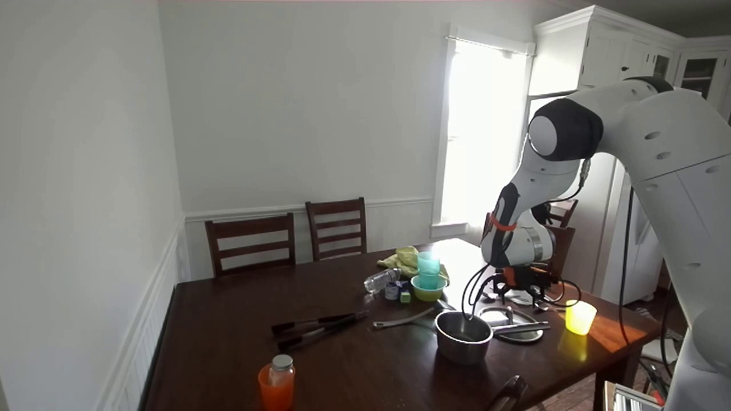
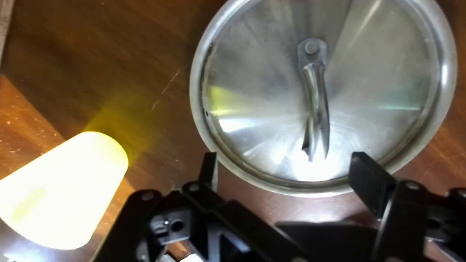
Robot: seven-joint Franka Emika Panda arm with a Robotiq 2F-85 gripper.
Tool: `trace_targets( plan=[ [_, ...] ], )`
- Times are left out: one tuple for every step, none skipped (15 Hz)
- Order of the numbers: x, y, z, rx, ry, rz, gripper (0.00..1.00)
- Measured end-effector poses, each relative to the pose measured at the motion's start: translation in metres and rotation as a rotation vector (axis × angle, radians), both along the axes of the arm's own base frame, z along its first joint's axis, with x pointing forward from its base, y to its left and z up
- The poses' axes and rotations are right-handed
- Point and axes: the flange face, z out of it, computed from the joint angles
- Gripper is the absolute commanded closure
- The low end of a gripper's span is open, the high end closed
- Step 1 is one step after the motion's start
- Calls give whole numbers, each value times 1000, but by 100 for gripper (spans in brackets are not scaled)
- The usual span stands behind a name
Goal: Pick up the silver pot lid and put it on the table
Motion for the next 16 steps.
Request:
trace_targets(
  plan=[
    [-2,-3,10,6,13,-1,0],
    [-3,-5,21,11,23,1,0],
    [-4,-7,33,14,32,5,0],
    [-5,-9,44,14,39,8,0],
    [-6,-11,56,11,46,13,0],
    [-7,-13,66,9,51,17,0],
    [-7,-14,76,7,55,21,0],
    [-7,-15,85,7,59,28,0],
    [-7,-15,93,8,60,37,0],
    [-6,-14,101,9,60,47,0],
    [-5,-14,108,9,58,57,0],
    [-4,-13,115,6,53,65,0],
    [-4,-13,121,4,47,68,0],
    [-4,-12,124,4,42,69,0],
    [-4,-12,126,5,40,69,0],
    [-4,-12,127,5,39,69,0]
  ],
)
